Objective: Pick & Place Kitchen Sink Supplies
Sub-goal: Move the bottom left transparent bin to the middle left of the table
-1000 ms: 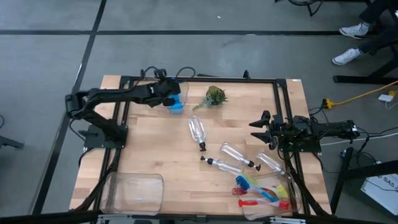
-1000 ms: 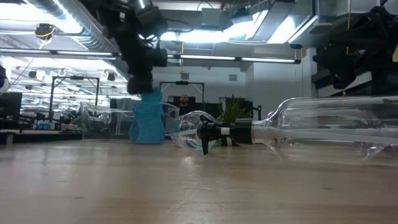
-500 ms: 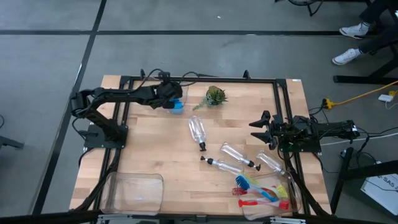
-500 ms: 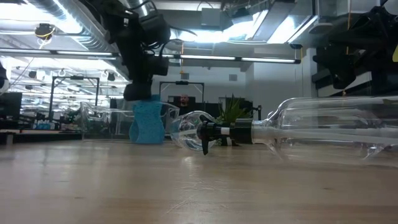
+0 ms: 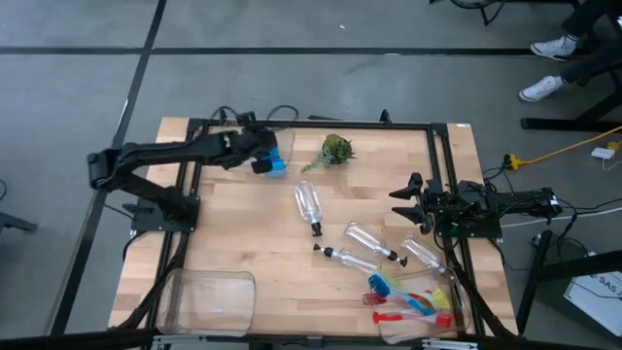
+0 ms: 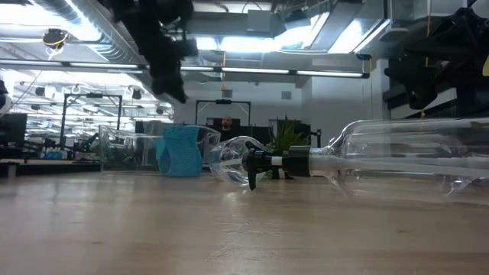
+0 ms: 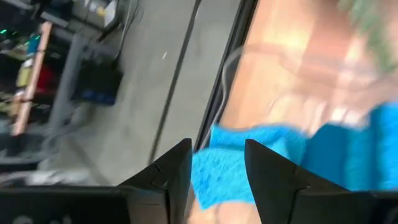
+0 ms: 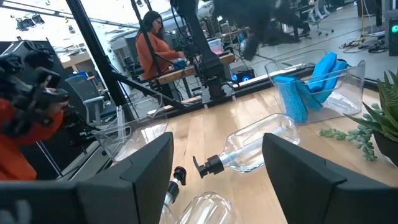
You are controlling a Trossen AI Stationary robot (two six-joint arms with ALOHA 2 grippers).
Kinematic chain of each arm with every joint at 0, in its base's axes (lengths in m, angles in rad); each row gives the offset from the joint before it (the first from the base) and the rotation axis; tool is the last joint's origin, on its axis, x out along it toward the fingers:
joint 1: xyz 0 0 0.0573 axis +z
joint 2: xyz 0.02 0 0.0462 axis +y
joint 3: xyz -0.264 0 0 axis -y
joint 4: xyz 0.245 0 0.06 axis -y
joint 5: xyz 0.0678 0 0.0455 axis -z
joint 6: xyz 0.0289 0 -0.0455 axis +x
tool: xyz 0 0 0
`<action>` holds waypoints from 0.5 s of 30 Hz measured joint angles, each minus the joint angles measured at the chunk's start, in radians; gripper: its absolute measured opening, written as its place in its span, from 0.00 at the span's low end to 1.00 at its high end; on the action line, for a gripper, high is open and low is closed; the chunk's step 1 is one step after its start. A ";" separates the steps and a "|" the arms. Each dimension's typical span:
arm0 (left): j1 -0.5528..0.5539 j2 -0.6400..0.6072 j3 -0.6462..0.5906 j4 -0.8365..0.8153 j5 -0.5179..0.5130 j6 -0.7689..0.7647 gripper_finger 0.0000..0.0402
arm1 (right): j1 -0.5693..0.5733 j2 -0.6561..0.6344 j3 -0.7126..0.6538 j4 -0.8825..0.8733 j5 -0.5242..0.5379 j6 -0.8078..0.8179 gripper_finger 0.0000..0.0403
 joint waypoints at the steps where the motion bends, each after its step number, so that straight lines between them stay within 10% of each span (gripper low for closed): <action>1: 0.000 -0.027 0.000 0.000 0.031 -0.017 0.36 | 0.000 0.000 0.000 0.000 0.000 0.000 0.61; 15: -0.071 -0.207 0.000 -0.045 0.554 -0.235 0.35 | 0.000 0.000 0.000 0.000 0.000 0.000 0.61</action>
